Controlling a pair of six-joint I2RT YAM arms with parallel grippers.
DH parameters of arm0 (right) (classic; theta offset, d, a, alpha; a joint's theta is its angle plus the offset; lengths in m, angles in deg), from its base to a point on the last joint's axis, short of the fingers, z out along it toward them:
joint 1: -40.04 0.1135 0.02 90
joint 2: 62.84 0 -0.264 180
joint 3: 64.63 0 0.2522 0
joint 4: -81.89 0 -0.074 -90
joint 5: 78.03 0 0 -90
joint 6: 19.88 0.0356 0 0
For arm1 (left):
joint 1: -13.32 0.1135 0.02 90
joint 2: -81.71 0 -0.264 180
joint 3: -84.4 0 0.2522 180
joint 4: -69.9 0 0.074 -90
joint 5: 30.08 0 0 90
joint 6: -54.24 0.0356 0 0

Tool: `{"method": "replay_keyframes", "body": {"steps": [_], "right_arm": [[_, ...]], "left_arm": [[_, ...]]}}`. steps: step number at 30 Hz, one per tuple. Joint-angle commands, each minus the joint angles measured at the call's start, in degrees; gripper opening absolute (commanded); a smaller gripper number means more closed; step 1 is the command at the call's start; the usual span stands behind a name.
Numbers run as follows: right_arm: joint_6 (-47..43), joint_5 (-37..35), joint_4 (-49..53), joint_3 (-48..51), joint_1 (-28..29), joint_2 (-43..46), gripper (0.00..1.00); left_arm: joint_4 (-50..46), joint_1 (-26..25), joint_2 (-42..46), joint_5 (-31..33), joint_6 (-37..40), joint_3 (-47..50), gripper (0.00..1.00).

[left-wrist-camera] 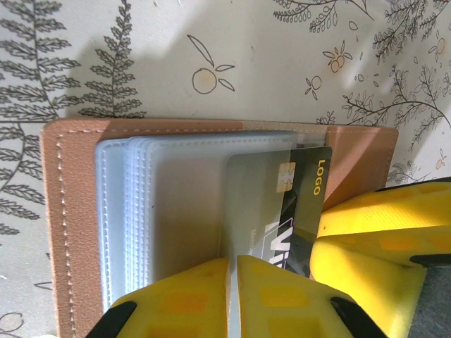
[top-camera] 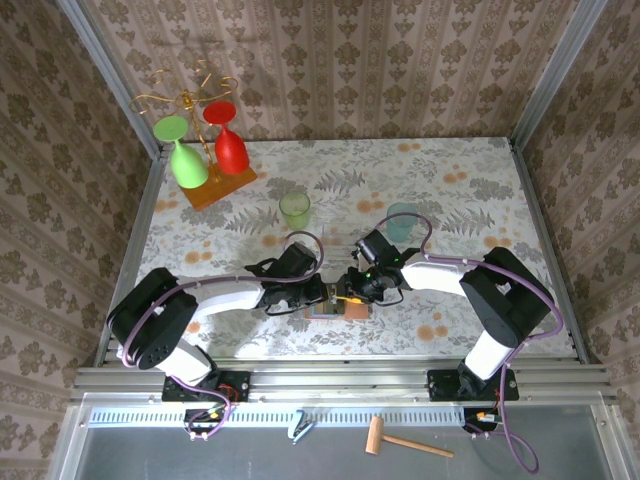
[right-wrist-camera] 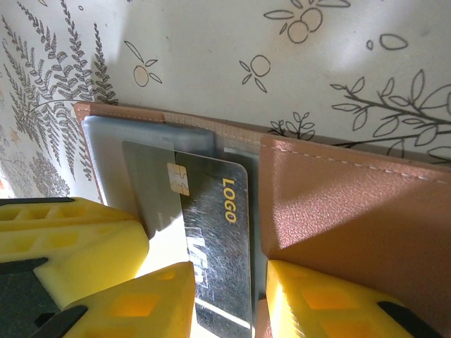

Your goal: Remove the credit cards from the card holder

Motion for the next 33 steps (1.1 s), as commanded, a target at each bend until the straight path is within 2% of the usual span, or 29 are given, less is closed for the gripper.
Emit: {"method": "replay_keyframes", "body": {"steps": [1,16,26,33], "right_arm": [[0.91,1.07,-2.53,1.12,-0.32,-1.42,0.32],[6.10,7.64,-13.44,6.29,-2.52,0.61,0.22],[6.73,8.57,-15.35,7.17,-2.69,-0.59,0.15],[7.02,9.17,-16.03,7.26,-2.78,-1.82,0.19]], "left_arm": [[-1.64,0.06,-0.14,0.91,0.59,1.00,0.12],[-1.39,0.08,-0.32,0.75,0.39,1.17,0.12],[-1.64,0.08,0.12,0.85,0.24,1.17,0.12],[-1.69,0.07,0.06,0.82,0.24,1.08,0.12]]}}
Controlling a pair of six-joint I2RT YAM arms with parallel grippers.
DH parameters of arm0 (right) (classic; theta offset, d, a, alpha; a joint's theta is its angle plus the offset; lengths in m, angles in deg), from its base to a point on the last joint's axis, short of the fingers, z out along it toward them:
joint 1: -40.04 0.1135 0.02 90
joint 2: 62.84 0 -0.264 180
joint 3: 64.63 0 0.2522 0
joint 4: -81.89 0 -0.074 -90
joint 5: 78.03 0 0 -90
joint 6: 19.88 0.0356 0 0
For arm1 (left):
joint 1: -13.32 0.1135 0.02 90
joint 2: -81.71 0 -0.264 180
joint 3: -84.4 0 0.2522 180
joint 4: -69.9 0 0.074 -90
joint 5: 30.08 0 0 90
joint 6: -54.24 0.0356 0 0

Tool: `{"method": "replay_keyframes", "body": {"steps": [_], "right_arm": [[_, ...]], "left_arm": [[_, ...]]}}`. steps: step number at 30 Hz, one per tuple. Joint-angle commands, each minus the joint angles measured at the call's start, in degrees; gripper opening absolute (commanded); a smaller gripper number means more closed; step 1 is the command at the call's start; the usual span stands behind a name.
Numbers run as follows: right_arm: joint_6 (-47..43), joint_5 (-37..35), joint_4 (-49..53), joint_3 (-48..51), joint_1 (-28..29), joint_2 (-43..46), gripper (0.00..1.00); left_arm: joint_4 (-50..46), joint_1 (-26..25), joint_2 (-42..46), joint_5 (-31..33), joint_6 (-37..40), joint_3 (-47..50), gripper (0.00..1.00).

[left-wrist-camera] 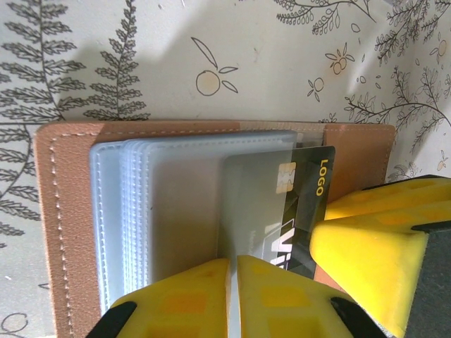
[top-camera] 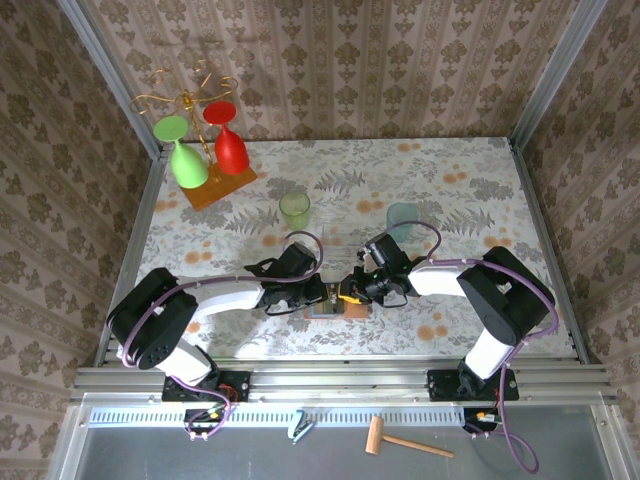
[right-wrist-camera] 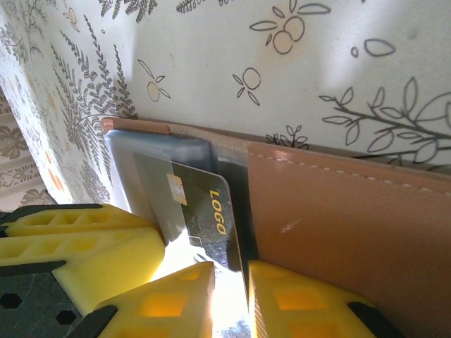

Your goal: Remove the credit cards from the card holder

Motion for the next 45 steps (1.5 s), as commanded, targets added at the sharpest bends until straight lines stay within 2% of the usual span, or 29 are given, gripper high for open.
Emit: {"method": "replay_keyframes", "body": {"steps": [1,7,19,37,45], "right_arm": [[0.84,2.45,-1.97,0.48,-0.22,-1.56,0.19],[1.28,2.85,-3.05,0.84,-0.22,-2.04,0.18],[0.17,0.54,-0.18,1.01,-0.53,-0.10,0.06],[-7.78,-6.21,14.88,-0.62,-1.89,6.86,0.05],[-8.73,-8.51,17.44,-0.40,-2.07,9.40,0.05]], "left_arm": [[-1.73,0.05,0.17,0.82,0.24,0.98,0.12],[-1.78,0.05,0.15,0.88,0.15,0.97,0.13],[-1.69,0.09,0.16,0.90,0.15,1.06,0.13],[-1.78,0.04,0.30,1.08,0.06,1.23,0.13],[-1.96,0.04,0.41,0.99,0.15,0.97,0.13]]}}
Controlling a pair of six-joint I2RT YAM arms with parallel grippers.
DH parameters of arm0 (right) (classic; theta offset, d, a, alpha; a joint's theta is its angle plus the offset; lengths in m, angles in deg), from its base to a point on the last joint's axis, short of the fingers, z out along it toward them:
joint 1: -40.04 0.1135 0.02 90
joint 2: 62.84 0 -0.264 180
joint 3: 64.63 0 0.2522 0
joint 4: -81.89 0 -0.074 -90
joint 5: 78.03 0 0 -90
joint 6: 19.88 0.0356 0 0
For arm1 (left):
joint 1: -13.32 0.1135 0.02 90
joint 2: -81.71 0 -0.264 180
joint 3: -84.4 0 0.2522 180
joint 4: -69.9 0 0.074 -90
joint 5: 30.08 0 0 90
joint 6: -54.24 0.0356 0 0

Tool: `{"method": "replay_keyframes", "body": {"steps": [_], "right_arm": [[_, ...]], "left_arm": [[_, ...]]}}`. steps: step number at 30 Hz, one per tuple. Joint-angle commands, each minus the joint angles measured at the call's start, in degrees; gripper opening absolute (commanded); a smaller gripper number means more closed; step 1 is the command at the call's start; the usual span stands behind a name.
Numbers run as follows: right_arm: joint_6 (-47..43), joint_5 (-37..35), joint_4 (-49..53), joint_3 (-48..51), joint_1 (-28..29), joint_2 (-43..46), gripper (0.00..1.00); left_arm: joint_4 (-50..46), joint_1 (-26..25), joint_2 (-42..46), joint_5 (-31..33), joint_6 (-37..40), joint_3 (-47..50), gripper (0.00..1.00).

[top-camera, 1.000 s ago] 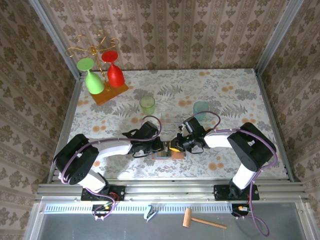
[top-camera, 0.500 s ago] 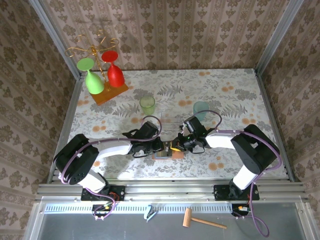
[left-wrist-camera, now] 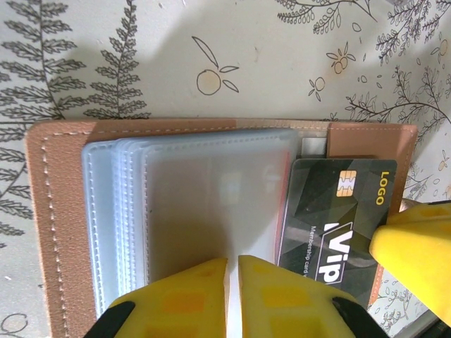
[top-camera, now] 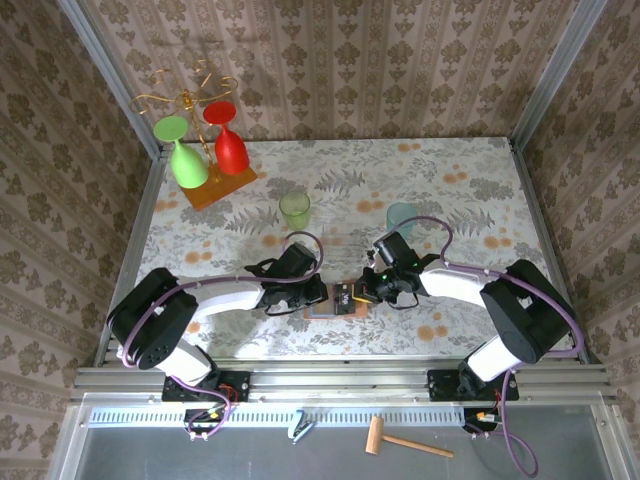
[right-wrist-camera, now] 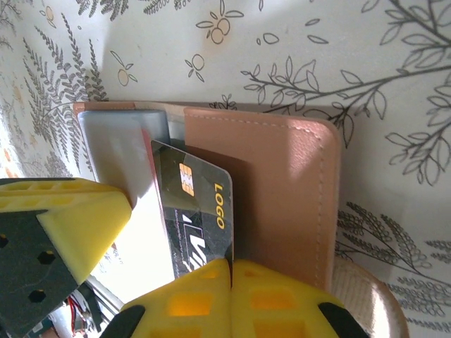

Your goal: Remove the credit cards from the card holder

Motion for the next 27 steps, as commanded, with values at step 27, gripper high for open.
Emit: {"method": "replay_keyframes", "body": {"steps": [27], "right_arm": [[0.03,0.05,-0.41,-1.47,1.47,2.29,0.14]], "left_arm": [[-0.55,0.15,2.03,-0.10,-0.74,0.53,0.17]]}}
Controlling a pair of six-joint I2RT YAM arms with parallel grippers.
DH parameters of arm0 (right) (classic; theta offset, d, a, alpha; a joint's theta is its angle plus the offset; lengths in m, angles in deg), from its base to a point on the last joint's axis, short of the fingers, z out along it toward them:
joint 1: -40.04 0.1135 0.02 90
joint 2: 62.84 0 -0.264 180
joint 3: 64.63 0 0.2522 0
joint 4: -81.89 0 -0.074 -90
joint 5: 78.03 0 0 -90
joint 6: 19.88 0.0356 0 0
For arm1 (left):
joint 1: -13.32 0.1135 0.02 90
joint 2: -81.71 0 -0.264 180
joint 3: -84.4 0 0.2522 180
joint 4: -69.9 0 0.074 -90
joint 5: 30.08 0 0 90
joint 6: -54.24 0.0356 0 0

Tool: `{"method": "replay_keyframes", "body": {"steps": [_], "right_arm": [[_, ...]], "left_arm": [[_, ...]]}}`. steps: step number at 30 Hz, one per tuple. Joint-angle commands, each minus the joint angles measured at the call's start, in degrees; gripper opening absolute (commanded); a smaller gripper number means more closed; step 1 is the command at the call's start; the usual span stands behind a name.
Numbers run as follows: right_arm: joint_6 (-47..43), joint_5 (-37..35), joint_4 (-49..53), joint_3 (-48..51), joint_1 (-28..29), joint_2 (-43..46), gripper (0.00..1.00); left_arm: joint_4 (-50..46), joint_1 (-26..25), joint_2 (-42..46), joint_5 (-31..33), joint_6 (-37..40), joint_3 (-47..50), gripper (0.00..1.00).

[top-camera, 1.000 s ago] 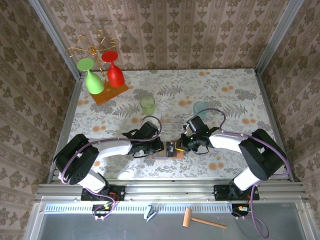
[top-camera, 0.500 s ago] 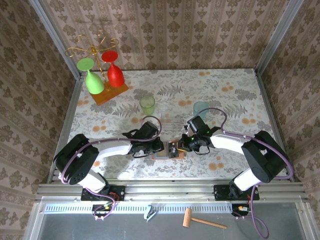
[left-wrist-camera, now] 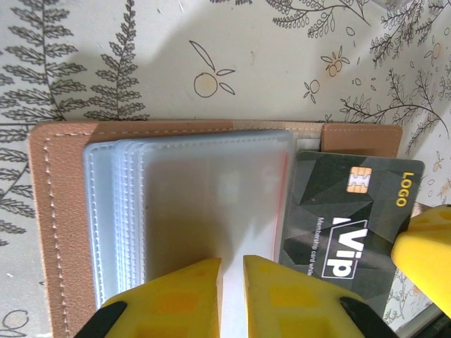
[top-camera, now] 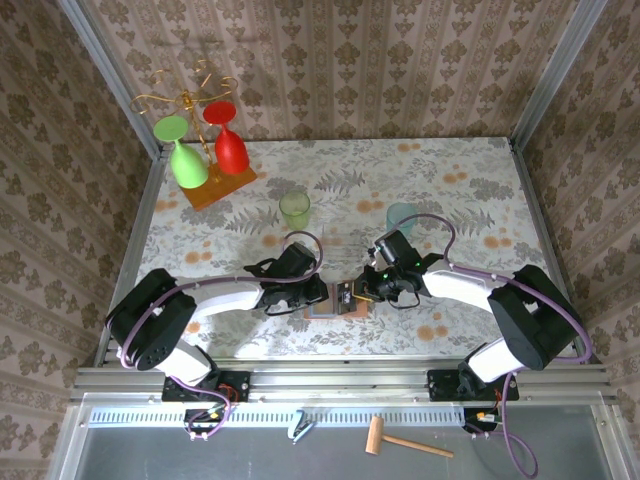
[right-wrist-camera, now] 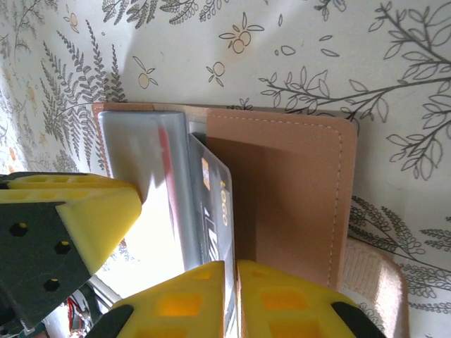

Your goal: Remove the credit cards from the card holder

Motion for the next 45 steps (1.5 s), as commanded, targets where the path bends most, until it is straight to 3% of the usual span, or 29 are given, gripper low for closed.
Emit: {"method": "replay_keyframes", "body": {"steps": [1,22,45], "right_arm": [[0.87,1.20,-1.51,-1.22,1.05,-0.23,0.15],[2.87,-1.61,2.38,-2.30,2.32,0.26,0.15],[-0.77,-5.01,8.96,-5.32,2.41,4.19,0.01]], "left_arm": [[-0.53,0.13,1.74,-0.19,-0.54,0.36,0.17],[-3.65,1.13,6.06,1.67,1.01,-0.03,0.18],[-2.56,5.12,10.27,0.46,2.26,2.66,0.18]]}}
